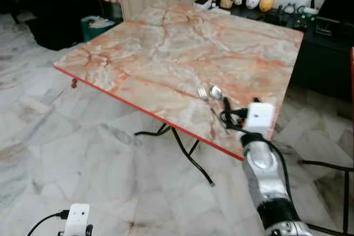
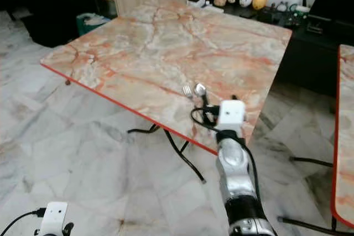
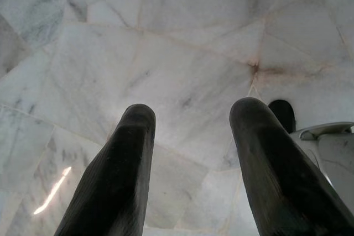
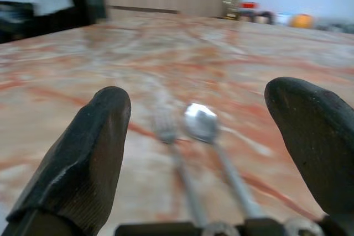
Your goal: Setting the table
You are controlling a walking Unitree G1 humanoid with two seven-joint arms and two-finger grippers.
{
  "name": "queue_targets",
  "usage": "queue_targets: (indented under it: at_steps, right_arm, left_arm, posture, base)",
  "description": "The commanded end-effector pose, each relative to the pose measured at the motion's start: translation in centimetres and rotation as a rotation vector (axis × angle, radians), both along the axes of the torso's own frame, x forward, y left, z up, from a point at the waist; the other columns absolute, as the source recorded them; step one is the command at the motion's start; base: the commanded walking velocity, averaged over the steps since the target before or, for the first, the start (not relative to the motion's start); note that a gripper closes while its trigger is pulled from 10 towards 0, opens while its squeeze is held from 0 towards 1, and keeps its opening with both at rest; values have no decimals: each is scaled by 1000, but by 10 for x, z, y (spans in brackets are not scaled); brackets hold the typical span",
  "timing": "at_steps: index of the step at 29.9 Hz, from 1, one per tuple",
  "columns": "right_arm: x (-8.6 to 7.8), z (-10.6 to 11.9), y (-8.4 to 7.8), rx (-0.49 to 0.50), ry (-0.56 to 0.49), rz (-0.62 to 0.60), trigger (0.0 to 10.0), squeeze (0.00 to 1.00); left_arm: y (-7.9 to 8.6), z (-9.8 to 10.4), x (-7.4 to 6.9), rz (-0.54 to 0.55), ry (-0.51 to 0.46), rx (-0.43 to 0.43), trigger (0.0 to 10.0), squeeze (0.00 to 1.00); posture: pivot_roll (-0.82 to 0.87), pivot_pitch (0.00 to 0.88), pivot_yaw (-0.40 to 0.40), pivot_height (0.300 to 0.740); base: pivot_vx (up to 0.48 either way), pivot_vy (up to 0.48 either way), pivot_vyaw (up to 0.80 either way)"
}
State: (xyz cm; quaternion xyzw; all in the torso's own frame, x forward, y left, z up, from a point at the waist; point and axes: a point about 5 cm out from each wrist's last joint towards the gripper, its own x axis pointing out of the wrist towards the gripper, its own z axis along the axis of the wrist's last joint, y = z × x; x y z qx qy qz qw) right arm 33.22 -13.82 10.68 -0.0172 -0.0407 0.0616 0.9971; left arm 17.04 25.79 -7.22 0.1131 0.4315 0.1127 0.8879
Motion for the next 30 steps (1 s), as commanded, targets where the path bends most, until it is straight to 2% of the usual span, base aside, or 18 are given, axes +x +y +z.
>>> queue_targets:
  at_steps: [1, 7, 8, 12, 15, 18, 26, 30]
  right_arm:
    - [2, 0, 4, 10, 15, 26, 10000, 0]
    - [3, -1, -4, 58, 21, -47, 10000, 0]
    - [3, 0, -6, 92, 18, -66, 10000, 0]
    - [2, -1, -10, 106, 20, -110, 10000, 0]
    - [1, -2, -22, 114, 14, -229, 10000, 0]
    - [-1, -2, -31, 124, 5, -281, 10000, 0]
    - [-13, -12, -73, 30, 51, -317, 10000, 0]
    - [-14, -13, -73, 22, 51, -304, 10000, 0]
  left_arm:
    - [1, -2, -5, 28, 0, -11, 10000, 0]
    - [2, -1, -4, 33, -5, -14, 10000, 0]
    - [2, -1, -4, 32, -6, -15, 10000, 0]
    - [2, 0, -3, 30, -10, -18, 10000, 0]
    - [3, 0, -2, 31, -12, -16, 10000, 0]
    - [3, 0, -2, 30, -13, -17, 10000, 0]
    - [3, 0, -2, 28, -14, -15, 10000, 0]
    - [2, 0, -2, 30, -14, -15, 10000, 0]
  posture:
    - [65, 0, -25, 740]
    - [56, 0, -15, 740]
    - [56, 0, -14, 740]
    - [57, 0, -14, 740]
    - [68, 0, -19, 740]
    - [70, 0, -19, 740]
    - [58, 0, -17, 740]
    - [50, 0, -15, 740]
  base:
    - [0, 0, 0]
    - [0, 0, 0]
    - [0, 0, 0]
    - [0, 0, 0]
    - [0, 0, 0]
    - [0, 0, 0]
    - [0, 0, 0]
    - [0, 0, 0]
